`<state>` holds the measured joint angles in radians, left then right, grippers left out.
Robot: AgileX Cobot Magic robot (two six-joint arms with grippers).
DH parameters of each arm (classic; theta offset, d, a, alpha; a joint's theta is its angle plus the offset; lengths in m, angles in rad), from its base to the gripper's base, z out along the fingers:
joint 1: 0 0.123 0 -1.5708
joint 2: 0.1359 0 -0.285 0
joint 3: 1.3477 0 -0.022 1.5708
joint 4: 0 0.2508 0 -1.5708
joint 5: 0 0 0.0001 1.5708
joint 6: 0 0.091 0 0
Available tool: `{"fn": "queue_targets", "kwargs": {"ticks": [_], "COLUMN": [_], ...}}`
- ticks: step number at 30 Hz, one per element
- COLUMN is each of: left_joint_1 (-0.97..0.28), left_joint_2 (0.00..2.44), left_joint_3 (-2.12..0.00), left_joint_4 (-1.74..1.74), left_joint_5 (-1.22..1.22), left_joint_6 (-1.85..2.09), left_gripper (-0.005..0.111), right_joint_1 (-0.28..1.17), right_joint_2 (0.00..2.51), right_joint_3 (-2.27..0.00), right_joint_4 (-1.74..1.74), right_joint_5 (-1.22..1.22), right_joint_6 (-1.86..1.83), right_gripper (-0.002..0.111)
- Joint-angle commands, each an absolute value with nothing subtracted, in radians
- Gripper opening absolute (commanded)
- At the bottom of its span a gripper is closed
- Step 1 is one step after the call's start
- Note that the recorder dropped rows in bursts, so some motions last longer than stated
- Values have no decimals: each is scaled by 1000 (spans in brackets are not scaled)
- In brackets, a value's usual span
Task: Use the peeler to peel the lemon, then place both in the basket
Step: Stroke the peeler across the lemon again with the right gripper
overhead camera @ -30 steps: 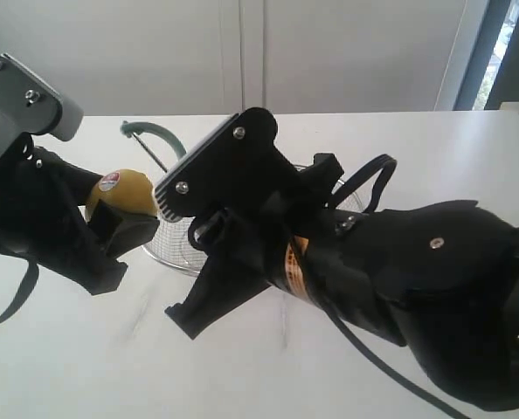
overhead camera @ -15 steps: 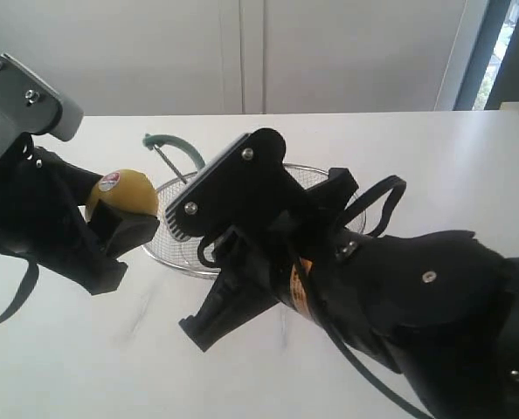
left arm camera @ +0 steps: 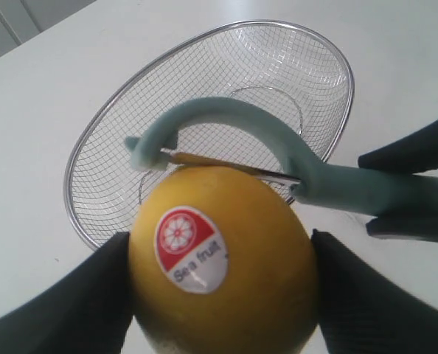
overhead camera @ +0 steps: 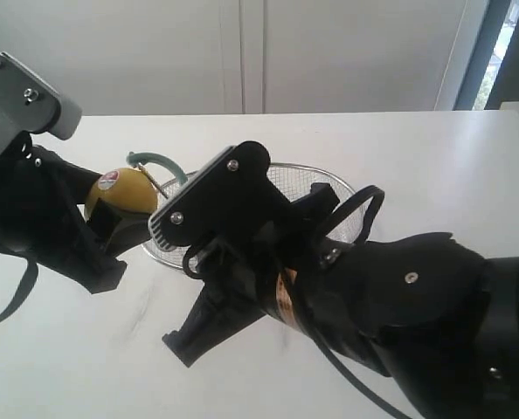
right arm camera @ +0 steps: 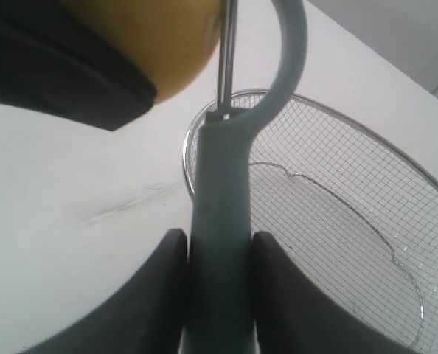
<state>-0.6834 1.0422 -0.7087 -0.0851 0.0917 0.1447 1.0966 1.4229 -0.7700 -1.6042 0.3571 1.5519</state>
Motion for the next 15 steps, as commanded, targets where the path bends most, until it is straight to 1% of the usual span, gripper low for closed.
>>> {"fn": "queue_targets", "kwargs": {"ticks": [1,10,15], "left_joint_1": [-679,-679,-679], "left_joint_2": [1035,1035,1035], "left_joint_3": [-720,-720,-720], "left_joint_4": [-96,-96,-96], "left_joint_5": [77,77,77], "left_joint_6": [134,134,134], "left_gripper": [0,0,0], "right_joint_1": [1098,1098,1098], "right_joint_2": [1422,1379,1367], "right_joint_3": [-779,-779,-779], "right_joint_4": [-1623,-1625,-1625], "right_joint_5": [370,375,326], "right_joint_6": [1556,1556,1556], "right_gripper": [0,0,0]}}
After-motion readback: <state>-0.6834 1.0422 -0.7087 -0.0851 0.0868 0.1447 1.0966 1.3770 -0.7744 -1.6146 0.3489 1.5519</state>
